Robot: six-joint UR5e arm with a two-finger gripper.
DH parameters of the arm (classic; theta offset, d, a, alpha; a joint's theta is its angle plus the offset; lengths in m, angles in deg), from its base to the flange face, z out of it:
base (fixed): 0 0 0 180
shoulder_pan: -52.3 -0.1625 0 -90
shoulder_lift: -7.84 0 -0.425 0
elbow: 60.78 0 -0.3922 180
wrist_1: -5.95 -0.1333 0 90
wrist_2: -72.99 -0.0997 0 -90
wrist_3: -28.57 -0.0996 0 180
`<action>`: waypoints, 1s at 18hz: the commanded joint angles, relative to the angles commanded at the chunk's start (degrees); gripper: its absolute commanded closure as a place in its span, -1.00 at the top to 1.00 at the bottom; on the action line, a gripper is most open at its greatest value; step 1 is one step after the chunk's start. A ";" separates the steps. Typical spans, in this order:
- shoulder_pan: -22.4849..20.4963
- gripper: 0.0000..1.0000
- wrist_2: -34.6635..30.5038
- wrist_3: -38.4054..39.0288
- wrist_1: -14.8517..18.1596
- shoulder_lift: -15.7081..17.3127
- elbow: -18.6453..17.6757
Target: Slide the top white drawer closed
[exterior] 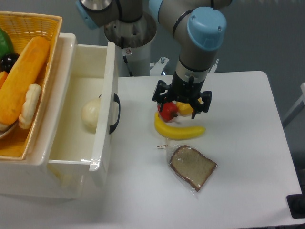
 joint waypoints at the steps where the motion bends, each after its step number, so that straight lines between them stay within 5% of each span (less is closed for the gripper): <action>1: -0.09 1.00 0.00 0.00 -0.09 -0.17 -0.18; 9: 1.92 1.00 -3.87 0.78 0.44 -2.37 -3.61; 18: 4.75 1.00 2.72 12.20 1.76 -5.10 -4.40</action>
